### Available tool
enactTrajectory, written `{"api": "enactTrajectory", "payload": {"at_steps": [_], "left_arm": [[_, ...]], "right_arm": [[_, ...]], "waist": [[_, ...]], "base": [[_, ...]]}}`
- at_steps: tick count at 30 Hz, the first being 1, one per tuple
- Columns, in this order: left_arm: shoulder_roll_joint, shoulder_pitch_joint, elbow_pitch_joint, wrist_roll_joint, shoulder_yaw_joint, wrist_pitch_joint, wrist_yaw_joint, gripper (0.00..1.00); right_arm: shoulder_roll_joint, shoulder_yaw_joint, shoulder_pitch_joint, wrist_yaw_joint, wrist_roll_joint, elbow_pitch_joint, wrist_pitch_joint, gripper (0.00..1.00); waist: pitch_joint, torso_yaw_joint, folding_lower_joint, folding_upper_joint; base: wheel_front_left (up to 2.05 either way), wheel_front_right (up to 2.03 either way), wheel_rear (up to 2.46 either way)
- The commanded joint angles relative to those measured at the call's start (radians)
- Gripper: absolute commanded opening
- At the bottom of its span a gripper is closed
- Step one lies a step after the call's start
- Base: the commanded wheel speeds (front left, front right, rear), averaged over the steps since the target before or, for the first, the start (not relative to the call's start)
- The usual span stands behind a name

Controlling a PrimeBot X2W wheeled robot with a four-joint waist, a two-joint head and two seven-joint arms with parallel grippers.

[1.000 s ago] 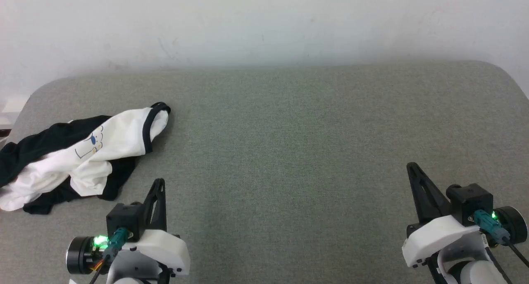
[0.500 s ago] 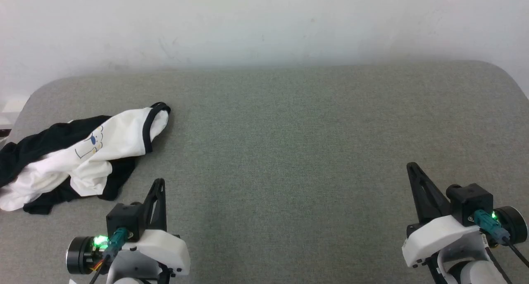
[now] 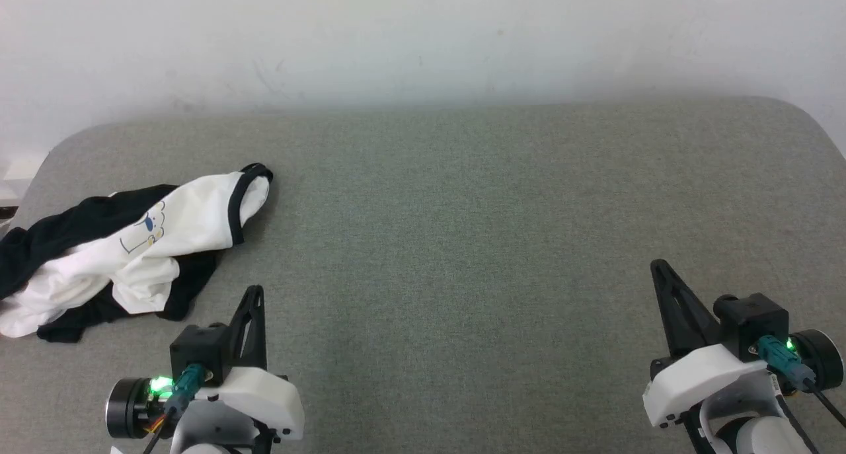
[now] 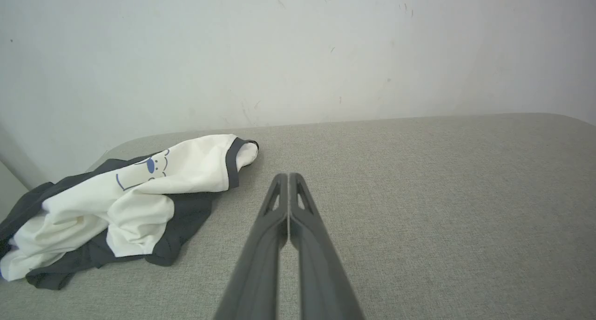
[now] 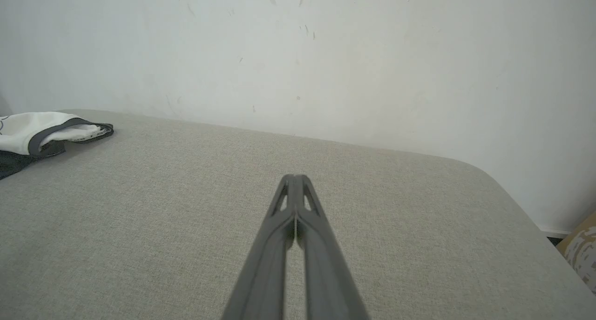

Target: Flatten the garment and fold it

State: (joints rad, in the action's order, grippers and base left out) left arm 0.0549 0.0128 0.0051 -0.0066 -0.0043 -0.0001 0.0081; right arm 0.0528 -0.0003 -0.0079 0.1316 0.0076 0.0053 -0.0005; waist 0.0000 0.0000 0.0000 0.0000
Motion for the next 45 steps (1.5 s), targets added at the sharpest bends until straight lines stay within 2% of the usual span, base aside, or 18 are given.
{"api": "enactTrajectory", "payload": {"at_steps": [1,16,17,45], "left_arm": [[-0.005,-0.013,-0.005,0.007,0.004,0.000,-0.008,0.00],[-0.005,-0.013,-0.005,0.007,0.004,0.000,-0.008,0.00],[0.000,0.000,0.000,0.000,0.000,0.000,0.000,1.00],[0.000,0.017,-0.017,-0.021,-0.017,-0.046,0.006,1.00]], "right_arm": [[-0.003,0.000,0.008,-0.001,-0.008,-0.005,0.000,0.00],[-0.003,0.000,0.008,-0.001,-0.008,-0.005,0.000,0.00],[0.000,0.000,0.000,0.000,0.000,0.000,0.000,1.00],[0.000,-0.020,0.014,0.000,0.076,0.018,-0.046,1.00]], "waist": [[0.000,0.000,0.0000,0.0000],[0.000,0.000,0.0000,0.0000],[0.000,0.000,0.0000,0.0000],[0.001,0.001,0.0000,0.0000]], "base": [[0.00,0.00,0.00],[0.00,0.00,0.00],[0.00,0.00,0.00],[0.00,0.00,0.00]]}}
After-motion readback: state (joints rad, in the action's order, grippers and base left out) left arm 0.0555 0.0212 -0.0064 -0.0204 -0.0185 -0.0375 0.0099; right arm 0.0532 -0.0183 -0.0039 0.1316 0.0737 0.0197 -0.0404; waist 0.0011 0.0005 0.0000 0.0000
